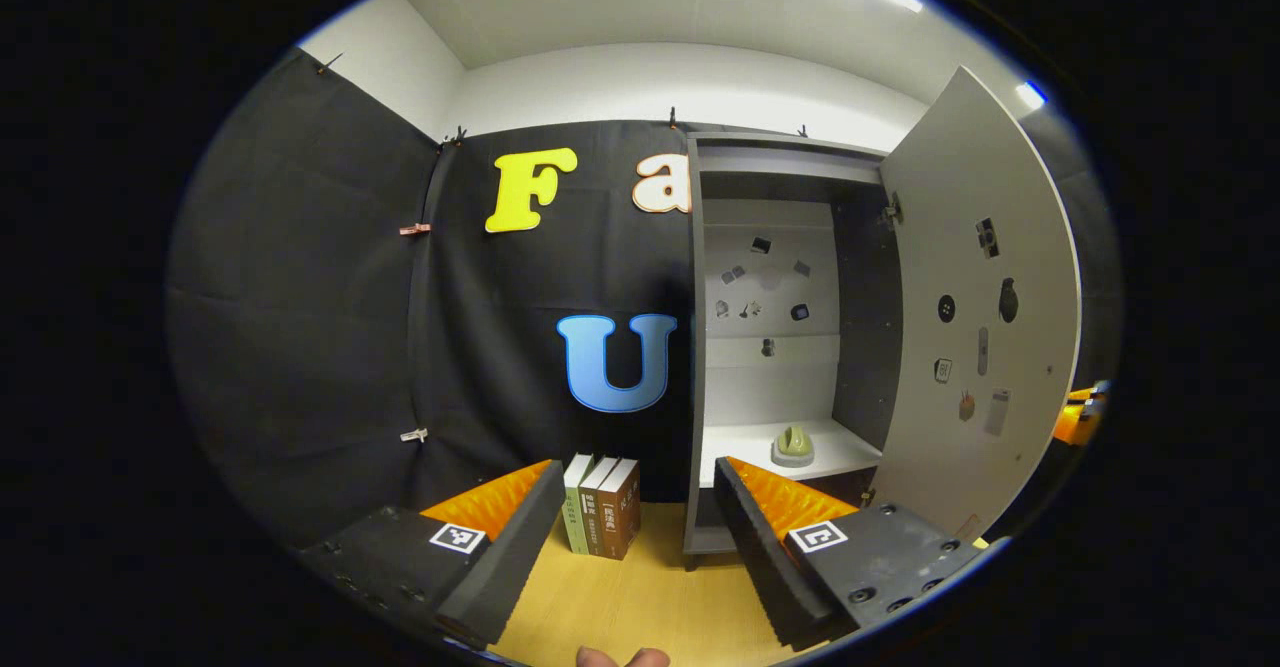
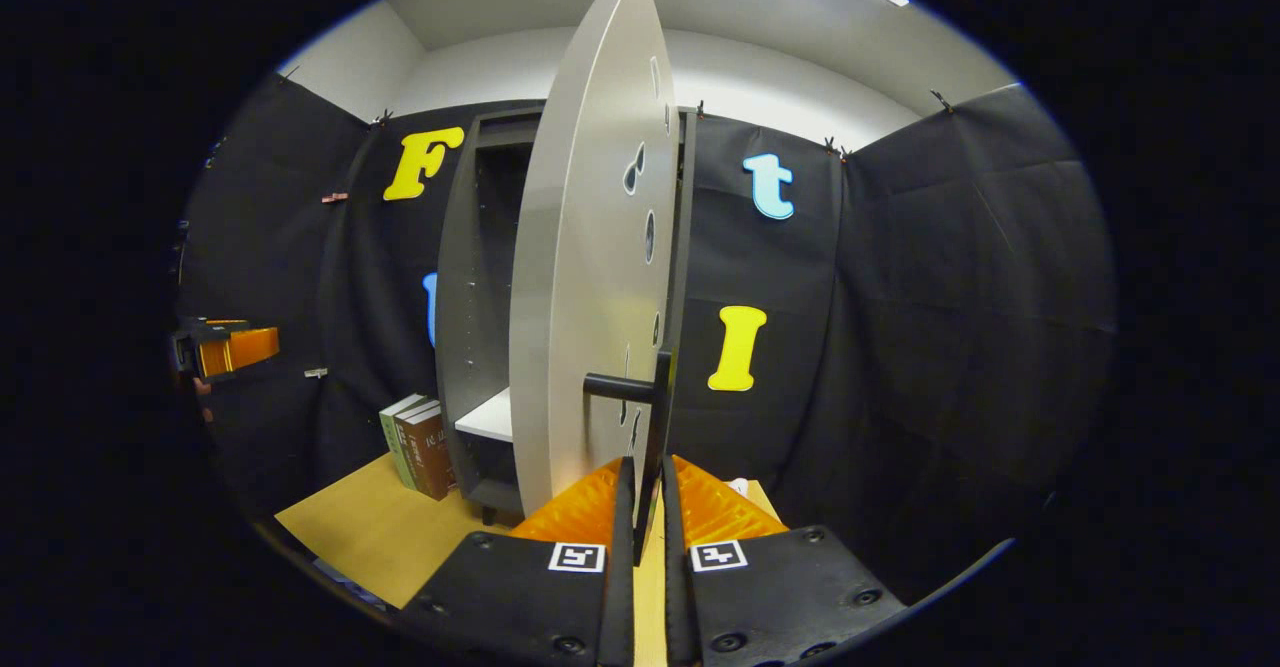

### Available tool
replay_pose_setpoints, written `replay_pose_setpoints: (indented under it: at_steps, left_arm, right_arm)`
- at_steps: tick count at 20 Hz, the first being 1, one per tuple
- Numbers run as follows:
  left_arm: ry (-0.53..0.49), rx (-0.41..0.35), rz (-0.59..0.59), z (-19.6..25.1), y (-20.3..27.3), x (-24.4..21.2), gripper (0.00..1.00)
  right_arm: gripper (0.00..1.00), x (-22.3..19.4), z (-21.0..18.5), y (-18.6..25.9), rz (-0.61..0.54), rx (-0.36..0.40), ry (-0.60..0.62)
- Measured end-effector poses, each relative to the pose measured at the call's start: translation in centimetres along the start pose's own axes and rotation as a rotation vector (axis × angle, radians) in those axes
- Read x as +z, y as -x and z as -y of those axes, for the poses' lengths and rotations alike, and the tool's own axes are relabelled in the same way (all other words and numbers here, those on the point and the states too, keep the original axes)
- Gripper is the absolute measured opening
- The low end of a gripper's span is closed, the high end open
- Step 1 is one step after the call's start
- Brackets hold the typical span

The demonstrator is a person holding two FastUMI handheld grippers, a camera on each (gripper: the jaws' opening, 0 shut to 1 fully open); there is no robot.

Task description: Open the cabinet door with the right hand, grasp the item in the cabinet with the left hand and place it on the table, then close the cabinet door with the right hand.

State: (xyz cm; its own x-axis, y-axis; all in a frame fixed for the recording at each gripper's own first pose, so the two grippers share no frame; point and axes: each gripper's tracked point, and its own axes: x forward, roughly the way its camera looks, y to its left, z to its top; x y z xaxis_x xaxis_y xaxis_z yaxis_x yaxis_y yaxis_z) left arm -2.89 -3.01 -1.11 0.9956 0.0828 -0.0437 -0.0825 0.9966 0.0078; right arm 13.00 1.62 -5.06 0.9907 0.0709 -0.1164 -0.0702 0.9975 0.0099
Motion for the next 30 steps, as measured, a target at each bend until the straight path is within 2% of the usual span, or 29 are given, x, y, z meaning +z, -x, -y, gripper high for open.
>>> replay_pose_setpoints:
  at_steps: [2,3,5,8,11,14,16,18,20,22,23,24,27,30]
  left_arm:
    - [-0.008,-0.002,-0.001,0.8,-0.2,0.0,0.92]
    - [-0.008,-0.003,-0.003,1.2,-0.4,-0.1,0.94]
    - [-0.016,-0.001,-0.006,1.7,-0.7,-0.1,0.94]
    - [-0.018,0.0,-0.007,2.4,-1.0,-0.2,0.92]
    - [-0.016,-0.01,-0.008,3.2,-1.2,-0.1,0.92]
    - [-0.016,-0.02,-0.008,4.0,-1.5,-0.1,0.94]
    - [-0.015,-0.025,-0.006,4.4,-1.7,0.0,0.94]
    - [-0.017,-0.035,-0.009,5.1,-1.9,0.1,0.94]
    - [-0.021,-0.044,-0.01,5.8,-2.4,0.1,0.94]
    - [-0.028,-0.061,-0.015,6.7,-2.8,-0.1,0.94]
    - [-0.034,-0.077,-0.021,7.5,-3.1,-0.3,0.96]
    - [-0.041,-0.089,-0.027,8.1,-3.3,-0.4,0.92]
    - [-0.033,-0.132,-0.054,10.1,-4.2,-1.1,0.94]
    - [-0.054,-0.172,-0.078,12.2,-5.9,-1.3,0.92]
  right_arm:
    - [0.12,0.2,2.0,0.2,0.009,-0.026,-0.005]
    - [0.1,0.2,3.2,0.3,0.015,-0.033,-0.013]
    - [0.07,-0.2,4.5,0.2,0.01,-0.029,-0.072]
    - [0.07,-0.2,4.9,0.1,0.001,-0.011,-0.107]
    - [0.12,-0.2,5.0,0.3,0.002,-0.002,-0.061]
    - [0.08,0.6,5.3,0.6,0.024,0.0,-0.053]
    - [0.12,1.4,5.7,1.8,0.059,-0.005,-0.071]
    - [0.31,2.2,7.3,2.7,0.099,-0.024,-0.082]
    - [0.65,2.3,9.6,2.4,0.124,-0.083,-0.059]
    - [1.0,1.4,10.6,1.9,0.122,-0.077,-0.092]
    - [0.95,1.6,10.4,2.6,0.12,-0.079,-0.111]
    - [0.98,1.5,10.8,2.5,0.119,-0.094,-0.116]
    - [0.98,1.2,13.0,2.6,0.124,-0.14,-0.105]
    - [0.98,0.9,14.5,2.4,0.139,-0.166,-0.068]
